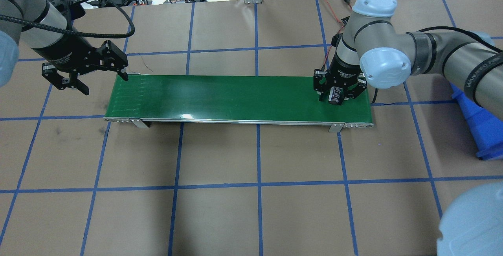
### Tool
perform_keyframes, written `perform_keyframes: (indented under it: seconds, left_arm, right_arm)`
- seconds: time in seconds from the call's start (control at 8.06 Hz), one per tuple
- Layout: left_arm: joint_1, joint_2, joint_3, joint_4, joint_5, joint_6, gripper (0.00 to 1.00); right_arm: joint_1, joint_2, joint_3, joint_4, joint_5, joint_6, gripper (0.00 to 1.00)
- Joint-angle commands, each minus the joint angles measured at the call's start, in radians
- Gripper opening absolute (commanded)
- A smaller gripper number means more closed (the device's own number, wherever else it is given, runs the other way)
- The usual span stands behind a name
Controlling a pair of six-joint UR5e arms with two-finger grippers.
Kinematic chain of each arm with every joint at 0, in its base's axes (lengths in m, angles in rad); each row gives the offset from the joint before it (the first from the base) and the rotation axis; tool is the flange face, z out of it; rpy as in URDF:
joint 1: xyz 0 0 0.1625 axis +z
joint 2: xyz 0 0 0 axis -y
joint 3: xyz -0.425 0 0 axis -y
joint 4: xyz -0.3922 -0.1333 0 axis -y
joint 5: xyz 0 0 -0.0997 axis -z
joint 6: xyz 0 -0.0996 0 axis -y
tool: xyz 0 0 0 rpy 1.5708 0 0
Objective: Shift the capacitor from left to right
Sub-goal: 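Lift the capacitor with the right gripper and carry it over the blue bin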
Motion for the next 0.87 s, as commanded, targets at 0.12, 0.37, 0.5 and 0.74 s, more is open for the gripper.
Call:
perform_keyframes:
  seconds: [0.12, 0.37, 0.5, 0.74]
  left_arm:
    - [-0.012, 0.008, -0.003, -0.025, 0.010, 0.013, 1.00]
    - [-0.012, 0.006, -0.002, -0.025, 0.002, 0.013, 1.00]
    - [-0.014, 0.006, -0.001, -0.027, 0.004, 0.013, 1.00]
    - [-0.014, 0.005, -0.006, -0.024, -0.001, -0.002, 1.00]
  right_arm:
    - [-0.074, -0.014, -0.016, 0.023, -0.018, -0.091, 0.00]
    - [-0.081, -0.040, -0.080, 0.118, -0.102, -0.130, 0.00]
    - [-0.119, -0.064, -0.129, 0.211, -0.125, -0.223, 0.00]
    - [-0.272, -0.145, -0.149, 0.261, -0.203, -0.511, 0.00]
